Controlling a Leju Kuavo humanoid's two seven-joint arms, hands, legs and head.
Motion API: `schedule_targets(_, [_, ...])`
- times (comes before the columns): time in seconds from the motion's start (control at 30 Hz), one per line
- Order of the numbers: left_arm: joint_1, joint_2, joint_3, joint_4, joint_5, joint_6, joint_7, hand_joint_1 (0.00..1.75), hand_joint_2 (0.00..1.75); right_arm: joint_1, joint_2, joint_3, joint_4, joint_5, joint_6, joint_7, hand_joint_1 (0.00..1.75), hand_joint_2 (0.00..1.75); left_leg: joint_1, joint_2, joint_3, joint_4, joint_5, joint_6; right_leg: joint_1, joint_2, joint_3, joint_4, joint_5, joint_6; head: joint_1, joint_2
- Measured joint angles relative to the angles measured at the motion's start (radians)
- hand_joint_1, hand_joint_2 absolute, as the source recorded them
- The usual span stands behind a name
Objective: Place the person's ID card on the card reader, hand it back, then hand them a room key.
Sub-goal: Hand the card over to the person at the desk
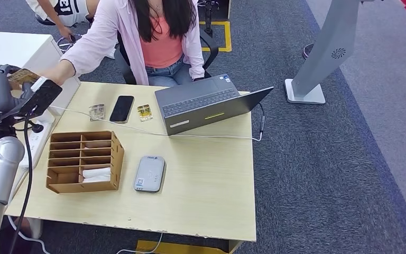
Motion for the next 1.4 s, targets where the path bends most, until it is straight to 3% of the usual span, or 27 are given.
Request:
schedule_targets(0.17, [0.028, 0.006, 0.0, -0.012, 0.01, 0.054, -0.017, 0.0, 1.75, 0.0, 0.0, 0.0, 0.0, -0.001, 0.0, -0.004, 0.0, 1.75, 0.0, 0.0, 0.0, 0.0, 0.0, 0.0, 0.0, 0.0, 0.0, 0.0, 0.0, 0.0, 0.0, 0.0])
schedule_targets(0.4, [0.206, 0.015, 0.015, -0.185, 0.066, 0.099, -0.074, 0.0, 1.75, 0.001, 0.0, 0.0, 0.0, -0.006, 0.0, 0.004, 0.0, 1.75, 0.0, 0.0, 0.0, 0.0, 0.0, 0.0, 0.0, 0.0, 0.0, 0.0, -0.001, 0.0, 0.0, 0.0])
schedule_targets(0.7, [0.336, 0.011, 0.036, -0.344, 0.136, 0.109, -0.144, 0.0, 1.75, 0.001, 0.0, 0.0, 0.0, -0.01, -0.004, 0.003, 0.0, 1.75, 0.0, -0.001, 0.0, 0.0, 0.0, 0.0, 0.0, 0.0, 0.0, 0.0, -0.001, 0.001, 0.0, 0.0])
schedule_targets(0.97, [0.581, -0.008, 0.102, -0.616, 0.297, 0.148, -0.272, 0.0, 1.75, 0.005, 0.0, -0.001, 0.0, -0.028, -0.015, -0.001, 0.0, 1.75, 0.0, 0.0, 0.0, 0.0, -0.003, -0.001, 0.0, 0.0, -0.001, 0.0, -0.003, 0.001, 0.0, 0.0])
schedule_targets(1.17, [0.632, -0.017, 0.134, -0.69, 0.32, 0.145, -0.283, 0.0, 1.75, 0.006, 0.0, -0.001, 0.0, -0.029, -0.018, -0.002, 0.0, 1.75, 0.0, 0.0, 0.0, 0.0, -0.002, -0.001, 0.0, -0.001, 0.0, 0.0, -0.003, 0.001, 0.0, 0.0])
schedule_targets(1.27, [0.702, -0.031, 0.161, -0.752, 0.47, 0.133, -0.367, 0.0, 1.75, 0.006, 0.0, -0.005, 0.0, -0.039, -0.023, -0.002, 0.0, 1.75, 0.0, 0.002, 0.002, -0.001, -0.004, -0.001, 0.0, 0.002, 0.001, 0.0, -0.003, 0.0, 0.0, 0.0])
schedule_targets(1.33, [0.805, -0.057, 0.208, -0.835, 0.671, 0.092, -0.47, 0.0, 1.75, 0.009, 0.0, -0.013, 0.0, -0.051, -0.027, -0.002, 0.0, 1.75, 0.0, 0.006, 0.003, -0.001, -0.006, -0.002, 0.0, 0.007, 0.002, 0.0, -0.003, 0.0, 0.0, 0.0])
schedule_targets(1.4, [0.917, -0.105, 0.288, -0.916, 0.901, -0.007, -0.57, 0.0, 1.75, 0.014, 0.0, -0.024, 0.0, -0.062, -0.034, -0.001, 0.0, 1.75, 0.0, 0.009, 0.004, -0.001, -0.009, -0.002, 0.0, 0.009, 0.002, 0.0, -0.005, 0.001, 0.0, 0.0])
